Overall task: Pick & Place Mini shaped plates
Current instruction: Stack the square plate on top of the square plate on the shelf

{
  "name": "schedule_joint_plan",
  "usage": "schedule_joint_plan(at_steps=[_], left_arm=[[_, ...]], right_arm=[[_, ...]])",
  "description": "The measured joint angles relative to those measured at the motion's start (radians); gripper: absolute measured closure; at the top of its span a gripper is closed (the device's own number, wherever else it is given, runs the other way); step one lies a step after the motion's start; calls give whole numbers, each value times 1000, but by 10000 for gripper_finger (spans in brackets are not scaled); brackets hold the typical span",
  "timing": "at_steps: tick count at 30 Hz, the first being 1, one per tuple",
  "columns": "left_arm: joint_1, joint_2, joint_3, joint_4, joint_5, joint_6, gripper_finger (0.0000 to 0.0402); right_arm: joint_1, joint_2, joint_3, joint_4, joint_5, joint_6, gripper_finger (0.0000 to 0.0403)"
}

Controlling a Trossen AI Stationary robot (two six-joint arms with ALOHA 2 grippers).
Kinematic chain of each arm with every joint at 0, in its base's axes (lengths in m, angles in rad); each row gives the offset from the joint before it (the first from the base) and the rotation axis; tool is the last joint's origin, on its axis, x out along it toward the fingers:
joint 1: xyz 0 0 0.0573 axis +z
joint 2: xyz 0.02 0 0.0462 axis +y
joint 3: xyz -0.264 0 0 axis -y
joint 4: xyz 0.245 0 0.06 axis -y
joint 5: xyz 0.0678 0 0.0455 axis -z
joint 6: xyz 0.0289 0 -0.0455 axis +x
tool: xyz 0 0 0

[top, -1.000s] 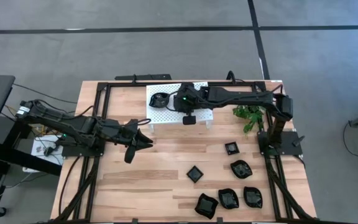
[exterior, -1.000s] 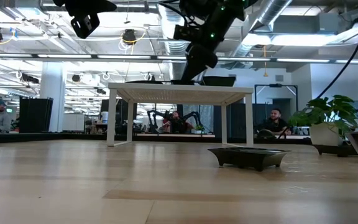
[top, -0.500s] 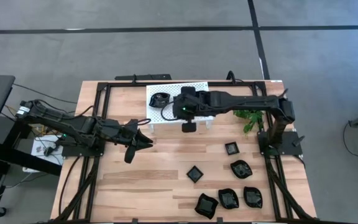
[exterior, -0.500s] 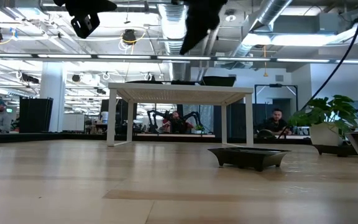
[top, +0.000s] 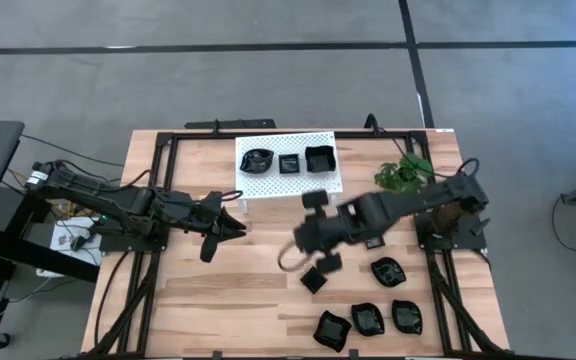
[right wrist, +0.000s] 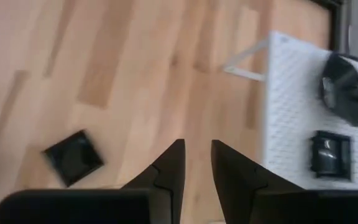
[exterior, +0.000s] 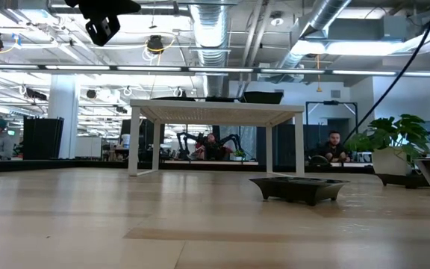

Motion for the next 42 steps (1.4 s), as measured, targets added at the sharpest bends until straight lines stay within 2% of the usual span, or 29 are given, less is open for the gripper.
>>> schedule_joint_plan(at_steps=[7, 11, 13, 16, 19, 23, 25, 28, 34, 42], left_arm=[[0, 0, 0, 0, 0, 56, 317], [0, 0, 0, 0, 0, 63, 317], [-1, 0, 0, 0, 0, 66, 317], [-15, 0, 0, -1, 0, 111, 317], [-46, 0, 0, -1, 0, 155, 317], [-81, 0, 0, -1, -27, 161, 317], [-94, 0, -5, 1, -37, 161, 317], [-103, 0, -26, 3, -42, 161, 317], [-103, 0, -84, 12, -53, 157, 317], [-103, 0, -88, 57, -52, 150, 317]], right_arm=[[62, -93, -361, 225, -3, 80, 330], [103, -198, -543, 316, 7, 210, 330], [127, -270, -630, 397, 49, 244, 330], [151, -397, -797, 653, 96, 220, 330], [140, -488, -1007, 1053, 76, 121, 330], [109, -518, -1210, 1496, 47, 73, 330], [95, -503, -1247, 1619, 48, 94, 330], [82, -471, -1249, 1609, 45, 128, 330], [97, -352, -1160, 1534, -7, 147, 330], [138, -225, -932, 1206, -77, 146, 304]])
